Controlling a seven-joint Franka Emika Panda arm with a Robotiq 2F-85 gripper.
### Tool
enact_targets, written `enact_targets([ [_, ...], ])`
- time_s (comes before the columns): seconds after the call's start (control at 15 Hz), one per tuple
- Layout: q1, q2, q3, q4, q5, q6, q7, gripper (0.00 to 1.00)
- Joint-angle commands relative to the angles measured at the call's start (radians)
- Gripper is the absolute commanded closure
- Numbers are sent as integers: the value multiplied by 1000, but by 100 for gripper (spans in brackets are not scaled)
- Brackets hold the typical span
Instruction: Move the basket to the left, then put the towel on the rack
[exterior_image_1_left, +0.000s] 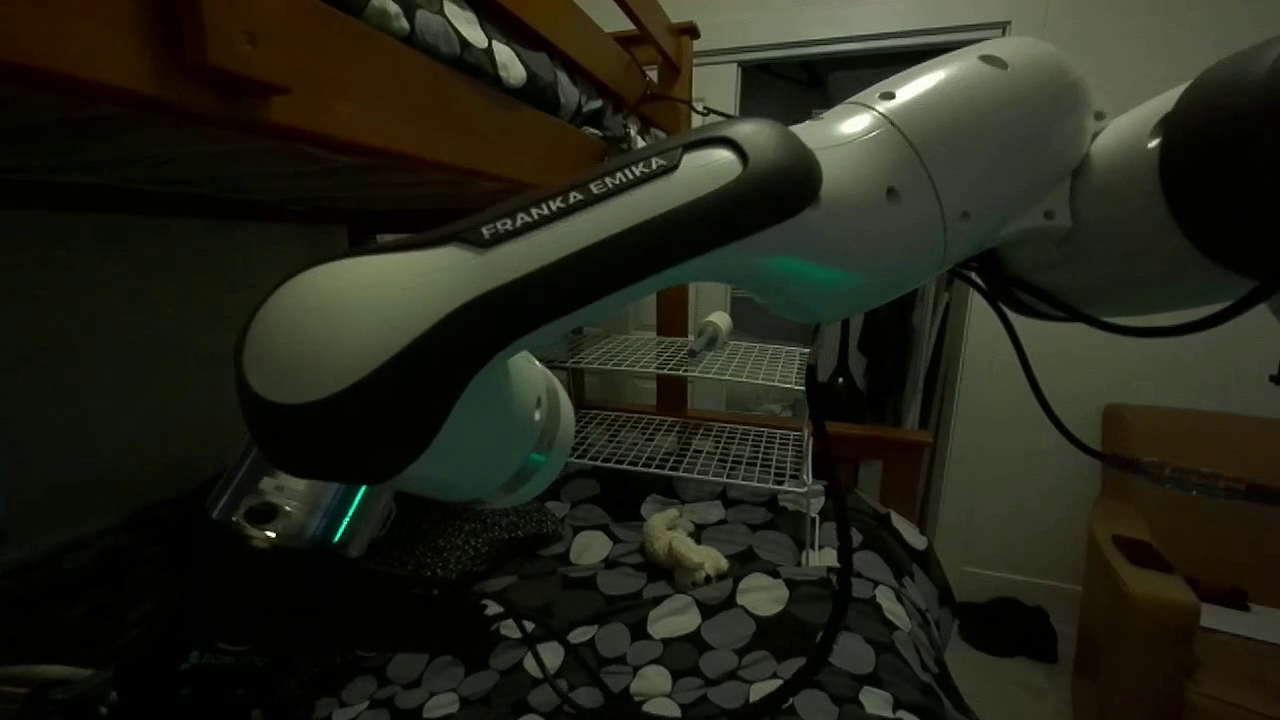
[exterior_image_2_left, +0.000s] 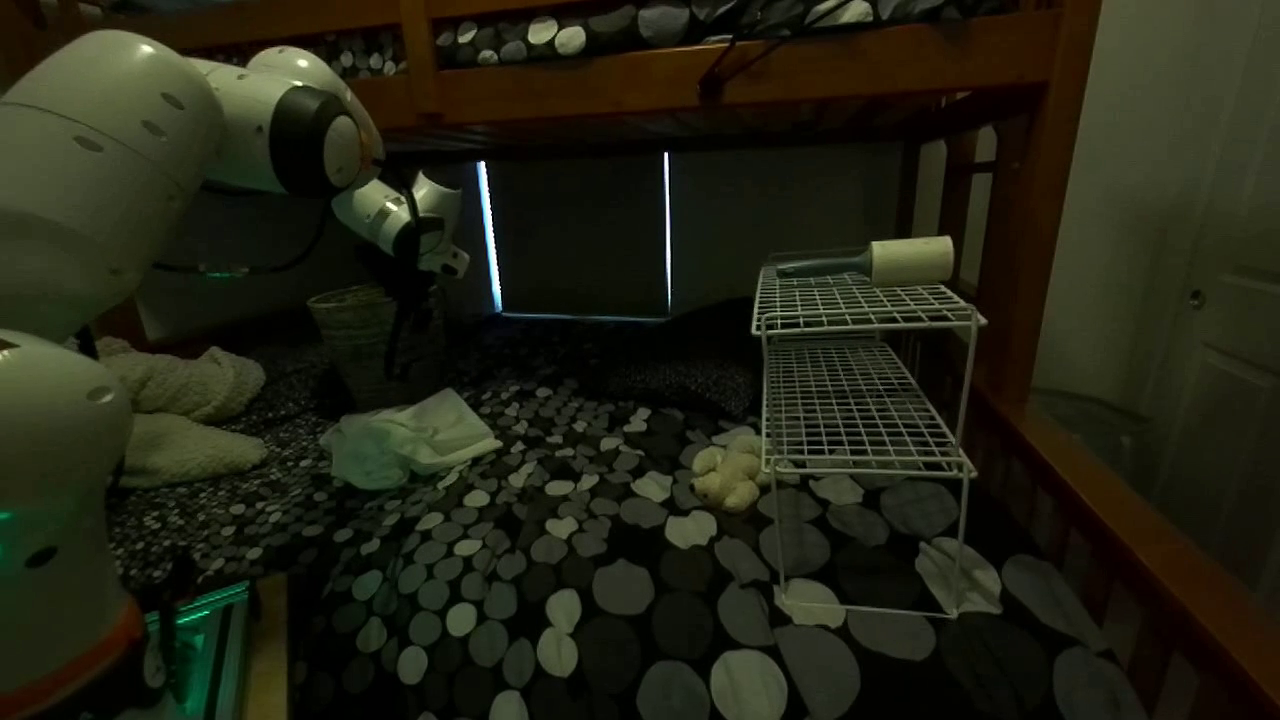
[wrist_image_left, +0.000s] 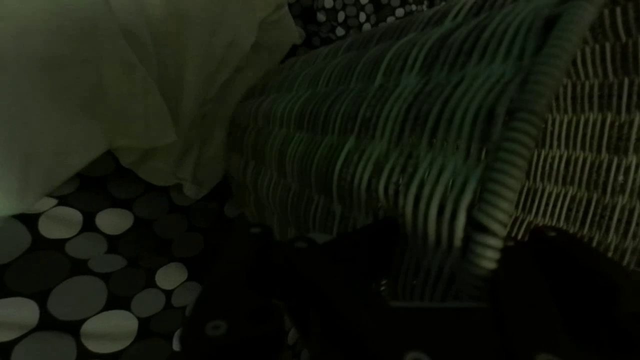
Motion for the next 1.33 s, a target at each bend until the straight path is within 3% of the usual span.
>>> enact_targets([
  [0.0, 57, 81, -35, 180, -34, -125, 115, 100],
  [0.07, 66, 93, -51, 201, -47, -172, 137, 74],
  [0.13, 75, 91, -74, 214, -69, -214, 160, 73],
  [0.33, 46, 13, -112, 165, -108, -310, 165, 53],
  [0.6, -109, -179, -44, -37, 43, -252, -25, 22],
  [0.73, -136, -270, -92, -116, -4, -403, 24, 6],
  [0.93, -148, -332, -119, -251, -29, -474, 58, 0],
  [1.07, -154, -314, -91, -316, -44, -490, 93, 0],
  [1.27, -87, -252, -100, -403, -160, -430, 196, 0],
])
